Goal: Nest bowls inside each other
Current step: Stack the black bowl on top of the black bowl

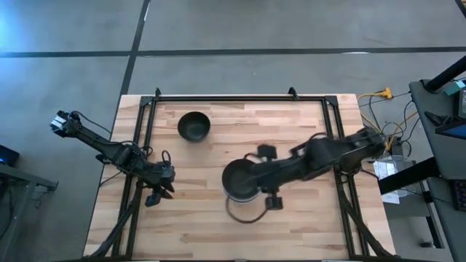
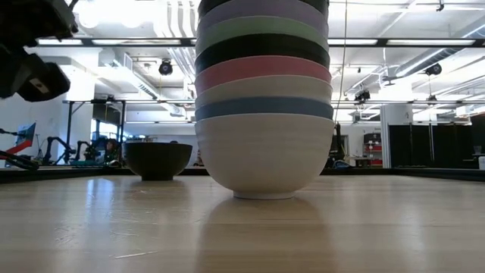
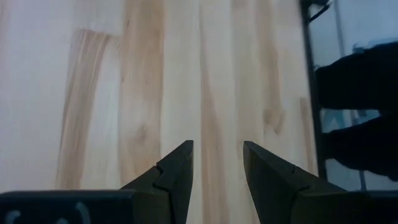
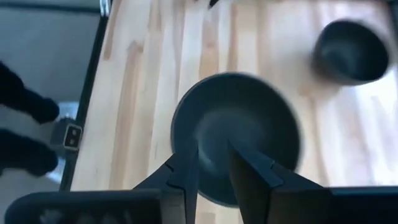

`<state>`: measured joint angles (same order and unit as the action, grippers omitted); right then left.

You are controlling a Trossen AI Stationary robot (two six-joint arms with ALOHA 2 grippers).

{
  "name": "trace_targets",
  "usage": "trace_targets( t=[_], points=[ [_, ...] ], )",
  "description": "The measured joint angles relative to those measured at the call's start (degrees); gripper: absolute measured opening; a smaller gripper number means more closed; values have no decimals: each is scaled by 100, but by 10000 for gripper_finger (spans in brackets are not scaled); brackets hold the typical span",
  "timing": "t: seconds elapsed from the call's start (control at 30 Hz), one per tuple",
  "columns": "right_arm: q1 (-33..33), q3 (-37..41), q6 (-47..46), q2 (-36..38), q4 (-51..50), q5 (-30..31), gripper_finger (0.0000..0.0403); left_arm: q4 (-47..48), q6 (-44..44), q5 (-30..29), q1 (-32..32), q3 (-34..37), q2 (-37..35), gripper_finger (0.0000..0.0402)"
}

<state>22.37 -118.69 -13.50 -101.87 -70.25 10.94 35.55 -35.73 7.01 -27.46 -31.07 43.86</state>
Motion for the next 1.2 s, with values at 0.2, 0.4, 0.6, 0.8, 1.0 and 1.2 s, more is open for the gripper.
trace_targets(
  t=[0.2, 0.4, 0.6, 0.8, 1.0, 1.2],
  points=[
    [75, 417, 9, 839, 8, 610, 69, -1219, -79, -151, 12, 0, 59, 125],
    [125, 1765, 17, 1897, 459, 919, 61, -2666, -1165, -646, 413, -190, 155, 125],
    [125, 3713, 13, 3006, 2016, 974, 61, -2528, -1332, -632, 1354, -556, 286, 125],
    [125, 5398, 4, 3850, 4466, 1025, 61, -710, -1496, -564, 2381, -1367, 875, 125],
    [122, 6533, 66, 4401, 6574, 1091, 61, 965, -936, -658, 3168, -2439, 1954, 125],
    [124, 7174, -8, 4579, 7601, 1170, 61, 1434, 252, -656, 3820, -3318, 3228, 125]
  ],
)
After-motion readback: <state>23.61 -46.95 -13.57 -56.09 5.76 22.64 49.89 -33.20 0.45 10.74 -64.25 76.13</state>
